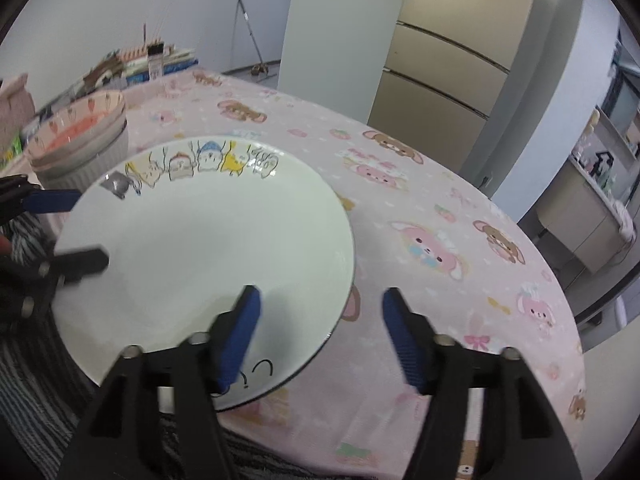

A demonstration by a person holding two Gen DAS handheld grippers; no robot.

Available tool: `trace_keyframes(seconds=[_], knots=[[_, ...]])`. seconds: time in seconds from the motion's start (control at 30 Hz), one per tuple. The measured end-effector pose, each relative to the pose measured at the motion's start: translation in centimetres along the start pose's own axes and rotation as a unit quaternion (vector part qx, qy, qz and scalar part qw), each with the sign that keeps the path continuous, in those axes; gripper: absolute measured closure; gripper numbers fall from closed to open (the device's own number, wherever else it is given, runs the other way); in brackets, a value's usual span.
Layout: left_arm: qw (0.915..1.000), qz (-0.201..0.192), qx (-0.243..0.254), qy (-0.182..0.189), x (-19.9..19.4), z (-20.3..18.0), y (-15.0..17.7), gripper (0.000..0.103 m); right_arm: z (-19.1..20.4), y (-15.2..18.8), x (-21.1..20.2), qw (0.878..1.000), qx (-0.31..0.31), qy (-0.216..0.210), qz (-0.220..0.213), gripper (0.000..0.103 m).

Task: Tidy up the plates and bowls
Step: 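Lower the deep plate onto the flat plates and open both grippers, then move both grippers to the pink bowls nested in the white bowl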

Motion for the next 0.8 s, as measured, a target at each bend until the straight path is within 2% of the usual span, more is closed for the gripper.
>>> trace_keyframes(seconds=[0.03,0.1,0.4,0.57,0.8], knots=[[0.9999,-0.01,0.0,0.001,-0.4,0.0,-0.2,0.0,-0.1,-0.2,-0.4,1.0,0.011,-0.007,-0.009,0.016],[0.9995,-0.031,0.003,0.006,-1.4,-0.1,-0.7,0.0,-0.1,-0.7,-1.2,0.999,0.031,-0.026,-0.033,0.001],[0.9945,-0.102,-0.013,0.018,-6.3,1.3,-3.7,0.0,1.8,-4.8,-6.9,0.988,0.049,-0.058,-0.135,0.0],[0.9889,-0.142,-0.038,-0.017,-9.5,4.4,-5.9,0.0,4.4,-7.4,-9.9,0.982,0.027,-0.074,-0.17,0.0],[0.9886,-0.139,-0.056,-0.006,-11.9,8.1,-8.0,0.0,8.4,-10.9,-11.7,0.976,-0.009,-0.116,-0.186,0.0]])
Point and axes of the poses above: each gripper's, at about its wrist camera, not at the fingertips, and x roughly the way its jaws point, z to its left, y to its underside, the point moved 10 cm from there along x, roughly the way its jaws point, and after that the axes turned 10 degrees about -y, right-handed, at the moved point
